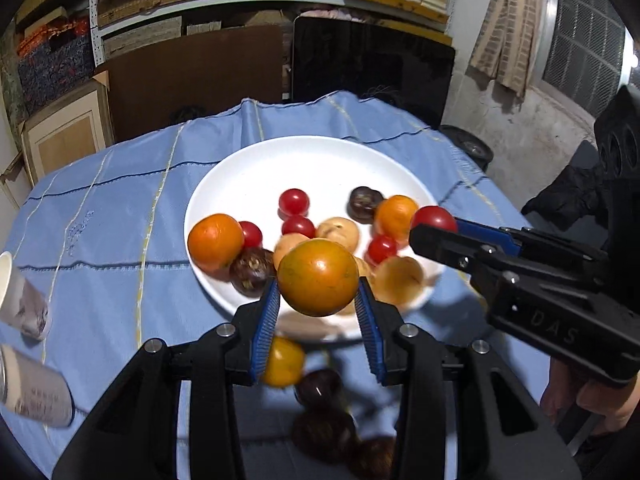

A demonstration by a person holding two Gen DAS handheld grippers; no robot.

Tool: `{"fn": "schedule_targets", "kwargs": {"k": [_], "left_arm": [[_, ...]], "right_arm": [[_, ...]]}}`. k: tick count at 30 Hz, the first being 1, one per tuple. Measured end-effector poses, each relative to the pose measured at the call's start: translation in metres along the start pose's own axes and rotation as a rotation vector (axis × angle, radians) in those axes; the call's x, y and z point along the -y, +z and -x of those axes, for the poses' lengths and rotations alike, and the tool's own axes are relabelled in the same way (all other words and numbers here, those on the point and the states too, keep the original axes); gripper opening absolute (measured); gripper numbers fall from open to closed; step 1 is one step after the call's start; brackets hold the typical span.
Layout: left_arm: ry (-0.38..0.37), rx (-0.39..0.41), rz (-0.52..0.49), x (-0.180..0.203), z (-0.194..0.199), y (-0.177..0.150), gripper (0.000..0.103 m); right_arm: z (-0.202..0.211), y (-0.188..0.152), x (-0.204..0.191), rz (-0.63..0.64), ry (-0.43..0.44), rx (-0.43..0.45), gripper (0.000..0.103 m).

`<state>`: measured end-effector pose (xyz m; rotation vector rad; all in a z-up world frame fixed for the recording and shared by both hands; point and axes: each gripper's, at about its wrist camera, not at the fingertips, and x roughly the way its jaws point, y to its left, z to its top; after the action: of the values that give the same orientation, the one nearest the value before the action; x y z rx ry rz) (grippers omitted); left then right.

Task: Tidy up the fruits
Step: 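Carry the tomato and orange fruit onto the white plate and release both, then move the left tool toward a small tan fruit while the right tool approaches a dark purple fruit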

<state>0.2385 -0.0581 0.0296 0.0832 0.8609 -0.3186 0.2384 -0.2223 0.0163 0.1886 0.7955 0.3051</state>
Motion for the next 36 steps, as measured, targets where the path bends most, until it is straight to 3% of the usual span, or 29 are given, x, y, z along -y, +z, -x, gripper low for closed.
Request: {"fn": "schedule_targets", "kwargs": {"k": [4, 5, 6, 7, 8, 11, 19, 29, 36], "left_arm": [[0.003, -0.021, 0.016, -0.002, -0.027, 0.011, 0.038], [0.005, -0.027, 0.028, -0.002, -0.032, 0.013, 0.038], [0.007, -0.025, 0.037, -0.003, -0.034, 0.013, 0.042], [0.015, -0.014, 0.051, -0.004, -0.035, 0.013, 0.053], [0.023, -0.004, 0.053, -0.004, -0.034, 0.013, 0.057], [0.052, 0.018, 0.031, -0.004, -0.024, 0.011, 0.064], [0.039, 0.04, 0.126, -0.018, 0.018, -0.022, 0.078], [0.054, -0.004, 0.081, 0.001, 0.054, -0.103, 0.078], [0.066, -0.039, 0.073, 0.008, 0.068, -0.145, 0.08]], "right_arm": [[-0.022, 0.008, 0.009, -0.048, 0.028, -0.002, 0.031], [-0.026, 0.01, 0.013, -0.08, 0.05, 0.006, 0.037], [-0.028, 0.011, 0.017, -0.11, 0.076, 0.011, 0.053], [-0.028, 0.01, 0.018, -0.134, 0.098, 0.023, 0.059], [-0.025, 0.01, 0.019, -0.141, 0.107, 0.035, 0.061], [-0.016, 0.005, 0.017, -0.128, 0.101, 0.046, 0.061], [0.026, -0.032, 0.017, -0.125, 0.108, 0.029, 0.067], [0.07, -0.102, 0.002, -0.104, 0.065, 0.005, 0.069], [0.079, -0.139, -0.003, -0.103, 0.088, -0.007, 0.07]]}}
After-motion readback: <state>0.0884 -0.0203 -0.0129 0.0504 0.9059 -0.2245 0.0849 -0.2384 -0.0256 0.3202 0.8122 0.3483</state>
